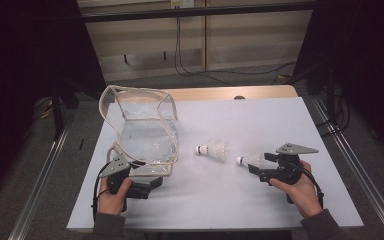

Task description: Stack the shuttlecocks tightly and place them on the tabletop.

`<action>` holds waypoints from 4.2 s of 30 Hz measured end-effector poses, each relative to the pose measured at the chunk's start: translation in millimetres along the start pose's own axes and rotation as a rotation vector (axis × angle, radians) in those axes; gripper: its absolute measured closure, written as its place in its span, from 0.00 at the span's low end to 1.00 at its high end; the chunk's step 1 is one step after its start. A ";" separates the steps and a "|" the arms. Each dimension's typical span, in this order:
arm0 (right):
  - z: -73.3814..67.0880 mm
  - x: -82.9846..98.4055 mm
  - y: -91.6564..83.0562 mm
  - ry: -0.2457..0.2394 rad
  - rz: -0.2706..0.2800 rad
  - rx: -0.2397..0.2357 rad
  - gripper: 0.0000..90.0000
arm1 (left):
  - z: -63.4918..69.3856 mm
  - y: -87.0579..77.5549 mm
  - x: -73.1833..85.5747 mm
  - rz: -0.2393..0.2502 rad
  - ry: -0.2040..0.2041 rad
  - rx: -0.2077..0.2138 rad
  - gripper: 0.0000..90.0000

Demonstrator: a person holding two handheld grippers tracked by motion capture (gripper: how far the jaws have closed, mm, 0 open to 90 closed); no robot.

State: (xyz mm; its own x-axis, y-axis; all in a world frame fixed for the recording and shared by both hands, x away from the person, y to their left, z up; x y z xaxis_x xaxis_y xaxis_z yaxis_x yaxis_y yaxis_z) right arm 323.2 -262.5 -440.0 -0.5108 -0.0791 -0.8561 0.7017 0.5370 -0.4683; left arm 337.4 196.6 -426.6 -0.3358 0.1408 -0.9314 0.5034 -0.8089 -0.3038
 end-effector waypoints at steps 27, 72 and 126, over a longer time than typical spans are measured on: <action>-1.6 8.0 10.6 -0.020 -0.045 -0.007 0.50 | 0.4 -0.6 -0.1 0.000 0.001 0.002 0.02; -1.5 11.1 20.9 -0.032 -0.047 -0.043 0.98 | 1.1 -2.4 -0.8 0.013 -0.002 0.000 0.02; -7.9 -12.6 33.9 -0.040 0.027 -0.061 0.99 | 1.3 -4.4 -1.6 0.017 0.001 -0.005 0.02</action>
State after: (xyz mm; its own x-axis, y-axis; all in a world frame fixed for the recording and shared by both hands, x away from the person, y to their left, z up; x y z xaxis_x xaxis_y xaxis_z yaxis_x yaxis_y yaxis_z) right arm 349.5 -236.7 -443.3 -0.4710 -0.0969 -0.8768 0.6827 0.5894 -0.4319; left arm 334.7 199.2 -423.5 -0.3259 0.1276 -0.9367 0.5128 -0.8086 -0.2886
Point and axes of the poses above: each handheld gripper's, and its own axes: y roughly forward along the jaws, x roughly out of its underside, z roughly to its right, the point moved 1 cm from there along y, roughly forward along the jaws, and after that the axes turned 5 degrees about z, right-handed, at the moved point
